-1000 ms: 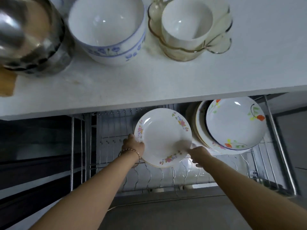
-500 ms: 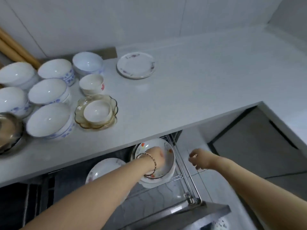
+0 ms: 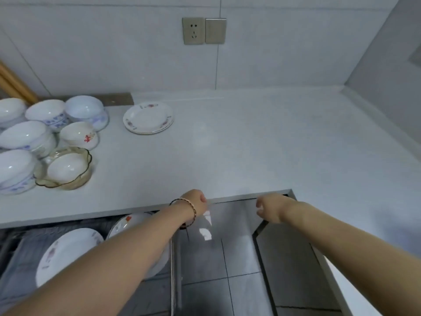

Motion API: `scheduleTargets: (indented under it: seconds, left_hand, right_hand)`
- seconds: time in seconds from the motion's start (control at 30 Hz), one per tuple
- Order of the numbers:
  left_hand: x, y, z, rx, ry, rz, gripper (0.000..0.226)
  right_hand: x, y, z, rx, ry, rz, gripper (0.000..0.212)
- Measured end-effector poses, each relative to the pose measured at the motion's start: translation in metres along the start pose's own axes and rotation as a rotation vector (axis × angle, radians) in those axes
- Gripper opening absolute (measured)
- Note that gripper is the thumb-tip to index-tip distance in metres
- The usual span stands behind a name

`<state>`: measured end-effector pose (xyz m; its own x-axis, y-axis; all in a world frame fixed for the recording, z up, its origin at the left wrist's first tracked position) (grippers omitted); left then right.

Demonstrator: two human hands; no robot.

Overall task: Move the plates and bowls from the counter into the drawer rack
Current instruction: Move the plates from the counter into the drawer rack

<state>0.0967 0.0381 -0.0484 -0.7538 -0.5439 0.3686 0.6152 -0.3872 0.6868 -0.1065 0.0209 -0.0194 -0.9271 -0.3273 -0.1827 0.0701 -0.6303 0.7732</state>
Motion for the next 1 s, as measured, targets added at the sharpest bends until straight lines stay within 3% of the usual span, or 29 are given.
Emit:
scheduleTargets:
  seconds: [0.23,0.47,0.7,0.83,1.0]
  left_hand:
    - [0.007,0.061,-0.04,0.166,0.065,0.198,0.015]
    - [-0.005,0.132,-0.114,0.267,0.137,0.309,0.014]
    - [-0.035,0.206,-0.228,0.279,0.272,0.452,0.03]
    - [-0.053,0.238,-0.28,0.247,0.423,0.496,0.032]
    - [-0.078,0.262,-0.334,0.247,0.649,0.555,0.054]
  right_hand:
    - [-0.009,0.074,-0.032,0.077,0.159,0.079,0.04]
    - [-0.047,0.126,-0.114,0.067,0.262,0.062,0.041]
    - [-0.087,0.192,-0.252,-0.008,0.242,0.044,0.041]
    - [-0.107,0.223,-0.338,-0.022,0.218,0.016,0.04]
    - [-0.133,0.234,-0.416,0.011,0.169,-0.128,0.048]
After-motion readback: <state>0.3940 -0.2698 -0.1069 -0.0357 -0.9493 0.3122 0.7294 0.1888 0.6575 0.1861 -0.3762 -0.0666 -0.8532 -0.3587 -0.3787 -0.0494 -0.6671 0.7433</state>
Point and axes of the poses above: each hand's wrist, its own z-axis away from the middle knuckle, its own y-axis out of the back of the hand, x = y × z, the point moved 2 cm from there along -z, towards the middle knuckle, and after that the axes turned 12 degrees about y, right-handed, at the moved point
